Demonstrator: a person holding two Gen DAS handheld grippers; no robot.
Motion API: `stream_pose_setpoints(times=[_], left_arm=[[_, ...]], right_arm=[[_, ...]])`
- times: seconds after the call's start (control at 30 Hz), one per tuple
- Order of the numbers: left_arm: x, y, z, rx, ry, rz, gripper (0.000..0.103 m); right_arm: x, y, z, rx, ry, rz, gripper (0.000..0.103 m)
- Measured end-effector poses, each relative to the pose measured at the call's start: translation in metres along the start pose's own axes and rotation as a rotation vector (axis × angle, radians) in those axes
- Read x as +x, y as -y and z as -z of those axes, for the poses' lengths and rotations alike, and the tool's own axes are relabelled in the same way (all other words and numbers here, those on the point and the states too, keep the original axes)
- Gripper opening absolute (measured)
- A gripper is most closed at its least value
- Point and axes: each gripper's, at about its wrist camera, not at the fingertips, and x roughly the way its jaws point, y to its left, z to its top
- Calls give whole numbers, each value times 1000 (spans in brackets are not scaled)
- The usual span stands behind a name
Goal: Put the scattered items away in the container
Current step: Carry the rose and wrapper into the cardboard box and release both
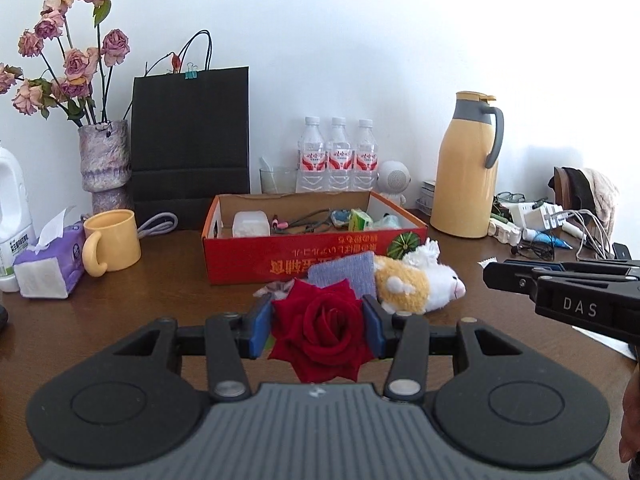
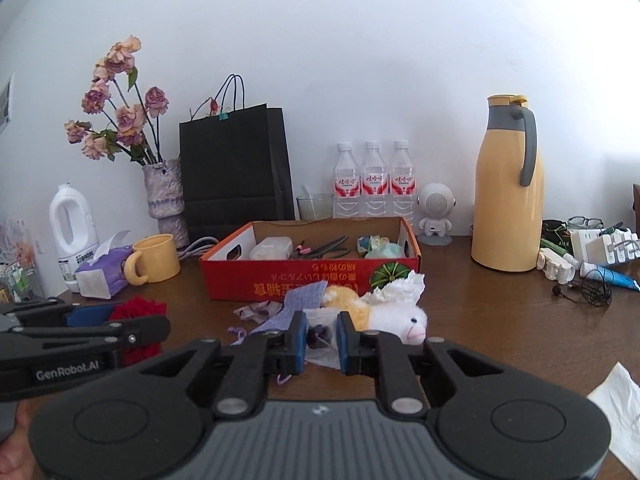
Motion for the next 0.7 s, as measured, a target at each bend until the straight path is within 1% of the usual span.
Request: stream_pose_setpoints(times=[0.1,0.17,0.23,0.3,0.37,0.43,0.53,0.57,0.63,0.7], left_arm=[[36,-12,-33,11,29,-12,48],[69,-18,-63,14,53,-13,48],[108,-24,-96,2,53,-6,48],[149,-28,-128,-19,38,18,48],[191,-27,-157,-14,9,11,48],[233,-26,-179,9,-50,9,49],[293,-30,-190,-3,-198,72,49],[312,-29,-189,8,-246,80,49],[347,-26,-184,32,-336,50,49],[380,-29,-179,8,-423,50,49]], right_arm=[[34,12,-31,-6,18,5,15],[65,22,-58,9,30,-22,15],[107,31,-88,15,32,-53,15],[151,39,-119,16,18,-55,15],[194,50,-149,36,-25,-69,15],[236,58,-173,48,-94,-79,15],[293,73,-193,41,-241,-62,15],[311,78,-195,35,-293,-46,15],[345,89,-194,39,-407,-16,15],[374,100,-187,48,-519,3,15]])
